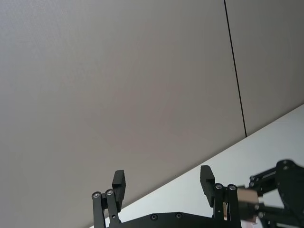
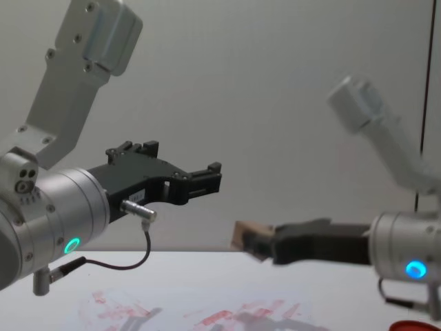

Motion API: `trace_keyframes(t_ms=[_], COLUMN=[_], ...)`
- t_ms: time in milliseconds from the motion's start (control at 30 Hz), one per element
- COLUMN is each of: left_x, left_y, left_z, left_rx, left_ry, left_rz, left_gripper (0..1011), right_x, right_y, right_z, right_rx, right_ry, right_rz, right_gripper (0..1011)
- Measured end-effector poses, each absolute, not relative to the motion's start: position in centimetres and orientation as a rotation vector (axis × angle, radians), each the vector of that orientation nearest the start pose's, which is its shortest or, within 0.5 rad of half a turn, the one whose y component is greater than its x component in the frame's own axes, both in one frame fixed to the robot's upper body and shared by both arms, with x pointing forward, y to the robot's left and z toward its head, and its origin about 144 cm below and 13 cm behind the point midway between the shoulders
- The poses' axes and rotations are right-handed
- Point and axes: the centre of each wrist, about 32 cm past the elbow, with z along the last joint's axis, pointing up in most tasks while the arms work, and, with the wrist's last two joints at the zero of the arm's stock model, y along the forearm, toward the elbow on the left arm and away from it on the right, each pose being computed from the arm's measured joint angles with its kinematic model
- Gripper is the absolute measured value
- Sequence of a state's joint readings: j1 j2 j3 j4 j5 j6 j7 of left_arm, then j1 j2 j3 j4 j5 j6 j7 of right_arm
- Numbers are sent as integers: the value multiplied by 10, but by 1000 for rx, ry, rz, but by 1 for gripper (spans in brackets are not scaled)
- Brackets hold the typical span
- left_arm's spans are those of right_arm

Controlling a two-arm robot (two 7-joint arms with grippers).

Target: Use the one hand to pick up the stamp and affix it onto the A4 paper.

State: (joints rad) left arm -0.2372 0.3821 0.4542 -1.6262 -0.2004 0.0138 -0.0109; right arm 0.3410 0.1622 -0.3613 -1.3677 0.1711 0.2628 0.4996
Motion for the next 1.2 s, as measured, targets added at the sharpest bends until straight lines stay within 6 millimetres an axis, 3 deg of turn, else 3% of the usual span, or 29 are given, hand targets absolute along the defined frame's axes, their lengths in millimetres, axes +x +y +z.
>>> trace_keyframes(t_ms=[133,433,833,1200], left_x=[492,492,492,492], left_y=[198,198,198,198], left_z=[1204,1204,1204,1204], left_rx=[61,61,61,61], left_ry=[-268,-268,-268,-268], left_rz=[1124,1124,1124,1124], left_gripper=[1002,1002,1002,1003], right_x=[535,526,512,504], right_y=[-187,-213,-247,-259], right_z=[1195,1199,1186,1177], right_rx=[-170,-186,-268,-311], right_ry=[73,55,61,80], right_rz=[-797,-868,-978,-1013], right_gripper=[224,224,224,224])
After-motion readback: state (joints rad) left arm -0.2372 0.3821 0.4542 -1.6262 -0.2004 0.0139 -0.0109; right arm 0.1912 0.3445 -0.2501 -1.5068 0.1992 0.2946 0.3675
